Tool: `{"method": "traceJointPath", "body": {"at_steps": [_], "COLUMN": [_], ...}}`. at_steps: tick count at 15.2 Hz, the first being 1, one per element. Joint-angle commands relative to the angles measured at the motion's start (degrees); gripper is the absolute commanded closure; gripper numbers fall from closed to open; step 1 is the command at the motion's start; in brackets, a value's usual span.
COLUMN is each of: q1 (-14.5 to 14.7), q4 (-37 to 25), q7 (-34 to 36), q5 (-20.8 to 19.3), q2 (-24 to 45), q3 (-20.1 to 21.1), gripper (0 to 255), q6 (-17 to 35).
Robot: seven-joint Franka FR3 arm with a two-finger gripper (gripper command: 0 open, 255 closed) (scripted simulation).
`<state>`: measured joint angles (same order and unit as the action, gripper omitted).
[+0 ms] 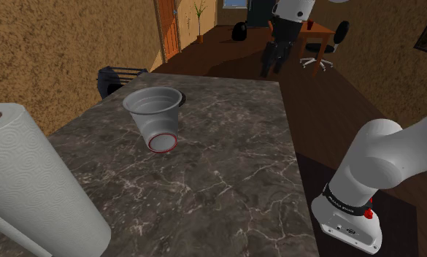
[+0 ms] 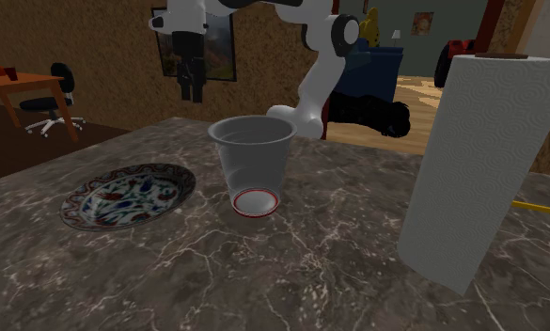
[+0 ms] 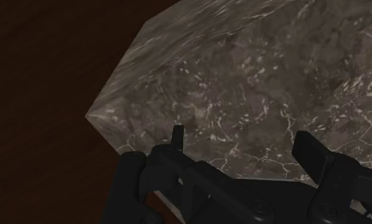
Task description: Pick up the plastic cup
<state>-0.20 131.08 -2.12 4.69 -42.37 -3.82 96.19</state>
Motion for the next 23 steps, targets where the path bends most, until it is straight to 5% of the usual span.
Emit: {"method": "traceJointPath", "body": {"at_steps": [1, 13, 23], "q1": [0.0, 4.3, 6.0], "q4": [0.0, -8.7, -22.9], "q7": [0.0, 16.4, 30.4], "q5": [0.0, 7.3, 8.3], "q2": [0.0, 8.0, 20.7], "q3": [0.0, 13.6, 24.7], "gripper": [0, 0, 0], "q6": [0.0, 1.3, 2.3]}}
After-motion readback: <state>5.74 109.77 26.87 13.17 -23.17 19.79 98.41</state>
